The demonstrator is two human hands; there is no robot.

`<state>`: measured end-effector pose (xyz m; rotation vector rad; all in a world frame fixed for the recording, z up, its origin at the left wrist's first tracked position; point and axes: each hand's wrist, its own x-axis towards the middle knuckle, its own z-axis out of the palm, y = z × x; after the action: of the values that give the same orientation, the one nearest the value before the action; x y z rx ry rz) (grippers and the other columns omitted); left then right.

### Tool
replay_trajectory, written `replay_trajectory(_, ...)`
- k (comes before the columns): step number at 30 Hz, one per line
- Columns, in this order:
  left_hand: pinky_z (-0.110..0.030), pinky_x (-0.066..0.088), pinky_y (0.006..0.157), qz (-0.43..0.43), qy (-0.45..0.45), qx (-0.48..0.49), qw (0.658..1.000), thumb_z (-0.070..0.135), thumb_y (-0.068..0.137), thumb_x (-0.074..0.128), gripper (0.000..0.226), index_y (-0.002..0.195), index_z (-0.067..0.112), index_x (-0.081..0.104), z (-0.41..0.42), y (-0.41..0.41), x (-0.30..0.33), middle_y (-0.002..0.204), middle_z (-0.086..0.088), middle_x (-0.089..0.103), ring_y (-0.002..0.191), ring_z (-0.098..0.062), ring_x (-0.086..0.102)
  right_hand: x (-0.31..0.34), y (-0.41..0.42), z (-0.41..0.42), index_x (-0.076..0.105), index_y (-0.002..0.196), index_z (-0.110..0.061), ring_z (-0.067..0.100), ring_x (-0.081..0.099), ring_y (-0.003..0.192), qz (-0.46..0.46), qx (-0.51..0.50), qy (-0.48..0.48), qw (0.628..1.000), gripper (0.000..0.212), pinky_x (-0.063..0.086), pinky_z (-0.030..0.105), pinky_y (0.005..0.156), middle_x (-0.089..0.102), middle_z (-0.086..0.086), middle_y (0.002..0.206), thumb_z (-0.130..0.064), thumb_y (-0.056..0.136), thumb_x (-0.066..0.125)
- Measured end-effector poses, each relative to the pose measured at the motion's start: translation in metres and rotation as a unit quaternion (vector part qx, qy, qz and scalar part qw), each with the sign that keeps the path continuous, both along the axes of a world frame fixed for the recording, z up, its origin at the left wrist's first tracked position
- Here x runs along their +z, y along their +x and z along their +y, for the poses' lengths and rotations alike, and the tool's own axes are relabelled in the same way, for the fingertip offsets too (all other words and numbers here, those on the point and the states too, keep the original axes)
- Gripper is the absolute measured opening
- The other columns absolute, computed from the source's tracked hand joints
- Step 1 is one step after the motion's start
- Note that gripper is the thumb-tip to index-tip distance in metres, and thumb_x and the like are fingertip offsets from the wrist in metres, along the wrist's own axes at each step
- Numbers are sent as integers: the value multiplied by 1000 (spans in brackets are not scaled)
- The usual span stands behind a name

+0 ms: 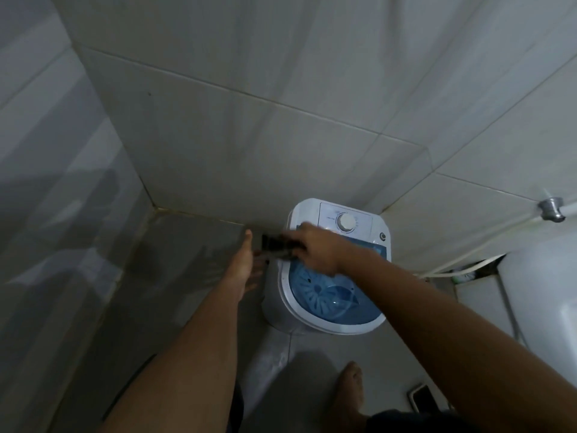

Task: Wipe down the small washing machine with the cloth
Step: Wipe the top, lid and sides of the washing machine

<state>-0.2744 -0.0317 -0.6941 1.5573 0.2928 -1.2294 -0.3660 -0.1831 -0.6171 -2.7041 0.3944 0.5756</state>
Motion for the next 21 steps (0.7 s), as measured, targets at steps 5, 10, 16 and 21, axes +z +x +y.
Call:
replay_trajectory(5,-43,45,95,13,-19,-51,998,78,88,28,71,116,23,63,0,0,5,112,1,68,105,-20,63,-17,15,-32,40,150,-29,39,56,112,-12,-118,-133,984,55,52,49,90,48,16,126,-24,97,53)
replay_trajectory(10,-43,45,101,54,-37,-54,996,45,102,40,39,103,18,68,-7,-4,-7,123,-6,69,105,-20,63,-37,-19,2,38,151,-33,36,53,112,-34,-56,-149,987,56,52,48,88,46,14,130,-24,98,54)
replay_trajectory(16,-40,47,100,79,-65,-60,993,27,100,48,28,117,14,67,-7,1,-18,113,-6,70,101,-21,64,-34,-72,35,39,149,-37,33,52,114,-32,78,-155,984,58,49,52,96,48,12,130,-29,95,59)
replay_trajectory(21,-37,55,86,-35,-30,-100,994,15,90,67,20,109,9,71,-18,1,-24,97,-12,71,75,-19,65,-19,-84,22,46,143,-38,28,57,102,-57,178,-132,973,52,51,46,85,54,10,120,-32,94,63)
